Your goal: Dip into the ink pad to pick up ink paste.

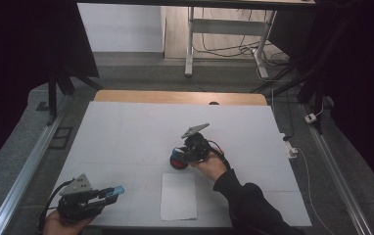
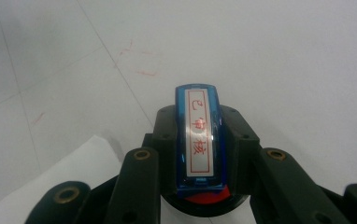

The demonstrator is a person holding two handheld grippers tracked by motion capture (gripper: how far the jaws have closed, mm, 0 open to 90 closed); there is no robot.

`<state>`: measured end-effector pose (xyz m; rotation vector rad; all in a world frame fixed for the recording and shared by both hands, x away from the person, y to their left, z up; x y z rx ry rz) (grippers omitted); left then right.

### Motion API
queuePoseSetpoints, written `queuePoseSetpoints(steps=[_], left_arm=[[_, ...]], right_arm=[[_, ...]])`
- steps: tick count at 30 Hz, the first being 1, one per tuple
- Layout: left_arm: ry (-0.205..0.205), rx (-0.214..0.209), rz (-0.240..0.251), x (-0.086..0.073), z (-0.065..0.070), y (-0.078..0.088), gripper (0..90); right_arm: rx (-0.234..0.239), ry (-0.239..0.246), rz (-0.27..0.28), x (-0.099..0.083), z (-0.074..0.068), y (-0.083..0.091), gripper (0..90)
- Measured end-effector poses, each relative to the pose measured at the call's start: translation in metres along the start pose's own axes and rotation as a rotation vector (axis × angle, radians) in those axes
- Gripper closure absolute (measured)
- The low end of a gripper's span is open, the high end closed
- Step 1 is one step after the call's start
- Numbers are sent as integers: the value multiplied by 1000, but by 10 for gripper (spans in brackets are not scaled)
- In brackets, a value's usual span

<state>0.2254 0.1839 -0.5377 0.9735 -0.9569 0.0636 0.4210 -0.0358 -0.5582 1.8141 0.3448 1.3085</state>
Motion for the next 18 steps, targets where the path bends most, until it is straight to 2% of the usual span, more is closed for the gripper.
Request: queuePoseSetpoints(steps=[6,11,18], left_arm=[[-2,-2,2,0,0,0,690],[-4,-3,4,0,0,1,689],[-7,-5,2,0,1,1,689]], right_arm=[[-30,44,5,0,-3,0,707],[-51,69,-15,1,-5,0,705],[-29,66,-2,1,-3,1,702]])
Point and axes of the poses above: each handheld gripper's, and its own axes: y roughly backward along the jaws, x roughly out of its top, z roughly to its right, the point moved 9 cm from there along -y, roughly forward along the jaws, and after that the axes turned 2 degrees about -z, right-handed, at the moved point
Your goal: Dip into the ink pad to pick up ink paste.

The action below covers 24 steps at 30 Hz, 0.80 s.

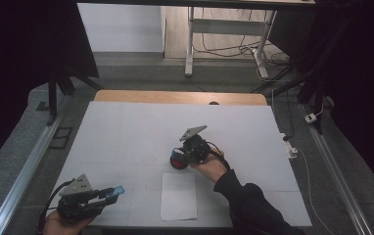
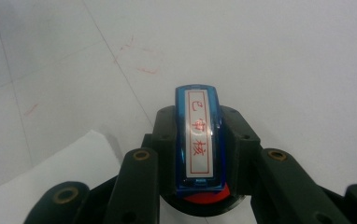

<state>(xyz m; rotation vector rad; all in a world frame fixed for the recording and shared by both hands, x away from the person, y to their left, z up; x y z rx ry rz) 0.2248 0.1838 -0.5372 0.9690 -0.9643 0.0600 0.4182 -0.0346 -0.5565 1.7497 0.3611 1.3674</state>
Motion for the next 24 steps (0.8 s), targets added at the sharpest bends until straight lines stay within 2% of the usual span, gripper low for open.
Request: queuePoseSetpoints(steps=[4,9,17,24], left_arm=[[1,0,1,0,0,0,689],[0,-1,2,0,0,0,689],[0,0,0,0,0,0,689],[-1,0,1,0,0,0,689]], right_arm=[[1,5,3,0,0,1,701],[7,1,32,4,-2,5,700],[14,25,52,8,-7,12,700],[27,36,76,10,-11,25,700]])
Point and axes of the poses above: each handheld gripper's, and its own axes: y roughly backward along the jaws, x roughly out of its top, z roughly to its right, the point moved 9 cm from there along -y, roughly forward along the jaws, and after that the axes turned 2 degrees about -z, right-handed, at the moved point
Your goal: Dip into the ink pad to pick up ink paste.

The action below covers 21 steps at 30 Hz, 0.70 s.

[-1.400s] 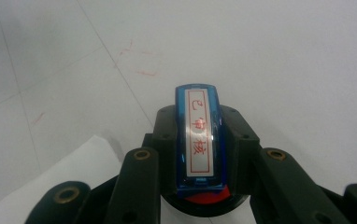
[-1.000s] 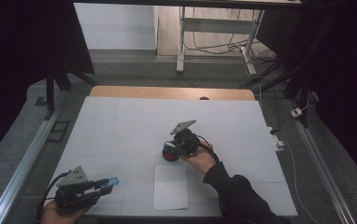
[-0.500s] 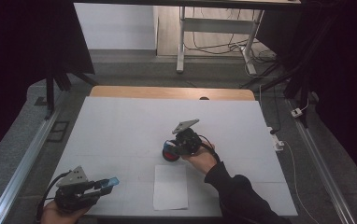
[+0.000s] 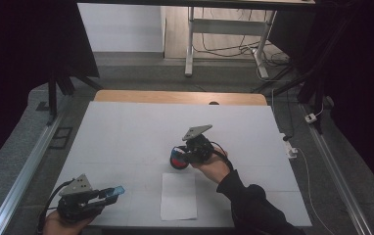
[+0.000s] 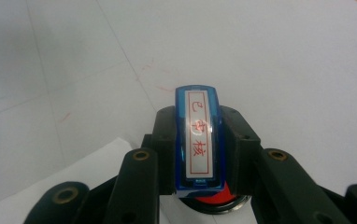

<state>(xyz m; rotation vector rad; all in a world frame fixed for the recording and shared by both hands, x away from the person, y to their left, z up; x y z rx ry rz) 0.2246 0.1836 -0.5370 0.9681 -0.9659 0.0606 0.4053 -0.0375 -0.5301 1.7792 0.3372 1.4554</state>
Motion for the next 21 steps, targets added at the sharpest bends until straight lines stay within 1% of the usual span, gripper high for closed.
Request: queuePoseSetpoints(steps=[3,6,10,14,15,18,21], left_arm=[[0,0,0,0,0,0,689],[-2,1,0,0,0,0,689],[-6,3,0,0,0,0,689],[-4,3,1,0,0,0,689],[-3,3,2,0,0,0,689],[-5,3,1,0,1,0,689],[-9,5,0,0,1,0,689]], right_arm=[[14,14,17,1,-2,6,700],[12,35,26,0,-3,10,700],[20,25,36,1,-5,16,700],[28,26,46,2,-8,23,700],[34,19,50,2,-10,25,700],[40,23,52,2,-13,29,700],[55,24,58,3,-18,33,700]])
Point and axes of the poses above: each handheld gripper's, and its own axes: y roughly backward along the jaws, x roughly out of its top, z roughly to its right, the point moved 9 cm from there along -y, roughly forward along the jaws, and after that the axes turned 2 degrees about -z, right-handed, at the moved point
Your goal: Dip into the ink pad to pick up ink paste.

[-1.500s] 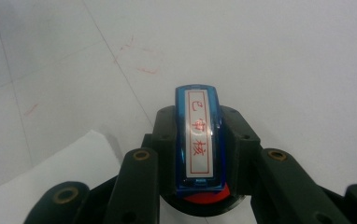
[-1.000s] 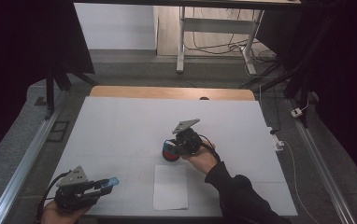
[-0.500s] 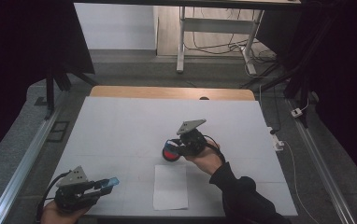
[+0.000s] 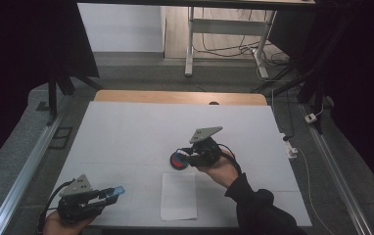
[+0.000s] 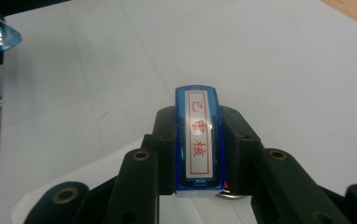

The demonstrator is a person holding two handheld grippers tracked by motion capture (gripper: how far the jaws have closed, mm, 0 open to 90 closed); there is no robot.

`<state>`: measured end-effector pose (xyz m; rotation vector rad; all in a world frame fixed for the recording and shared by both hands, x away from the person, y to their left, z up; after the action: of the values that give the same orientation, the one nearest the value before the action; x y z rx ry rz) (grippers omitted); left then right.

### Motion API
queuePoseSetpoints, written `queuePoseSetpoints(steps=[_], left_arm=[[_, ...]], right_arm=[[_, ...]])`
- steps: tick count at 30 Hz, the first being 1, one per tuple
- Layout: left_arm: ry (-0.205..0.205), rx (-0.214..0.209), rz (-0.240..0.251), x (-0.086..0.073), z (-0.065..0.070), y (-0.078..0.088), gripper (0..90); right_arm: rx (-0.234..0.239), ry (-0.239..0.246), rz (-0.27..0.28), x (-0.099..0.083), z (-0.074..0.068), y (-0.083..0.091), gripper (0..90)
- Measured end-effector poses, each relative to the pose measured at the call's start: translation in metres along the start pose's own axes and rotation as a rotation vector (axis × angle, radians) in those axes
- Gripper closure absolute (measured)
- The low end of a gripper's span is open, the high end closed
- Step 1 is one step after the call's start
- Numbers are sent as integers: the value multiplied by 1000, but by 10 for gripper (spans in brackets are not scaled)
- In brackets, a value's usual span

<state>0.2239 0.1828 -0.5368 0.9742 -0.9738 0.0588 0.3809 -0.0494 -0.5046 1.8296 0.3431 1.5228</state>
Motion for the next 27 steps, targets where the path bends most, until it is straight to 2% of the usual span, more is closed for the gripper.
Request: queuePoseSetpoints(steps=[8,13,27], left_arm=[[-2,0,1,0,0,0,689],[-3,0,1,0,0,0,689],[-5,0,1,0,0,0,689]], right_arm=[[37,12,9,0,-13,8,700],[42,32,9,0,-20,11,700],[63,47,5,-8,-34,19,700]])
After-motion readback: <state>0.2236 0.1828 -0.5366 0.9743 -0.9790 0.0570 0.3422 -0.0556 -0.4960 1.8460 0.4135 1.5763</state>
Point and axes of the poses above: each handheld gripper's, and its own axes: y roughly backward along the jaws, x roughly out of its top, z roughly to its right, the point moved 9 cm from there along -y, roughly forward along the jaws, and after that the axes turned 2 degrees about -z, right-handed, at the moved point
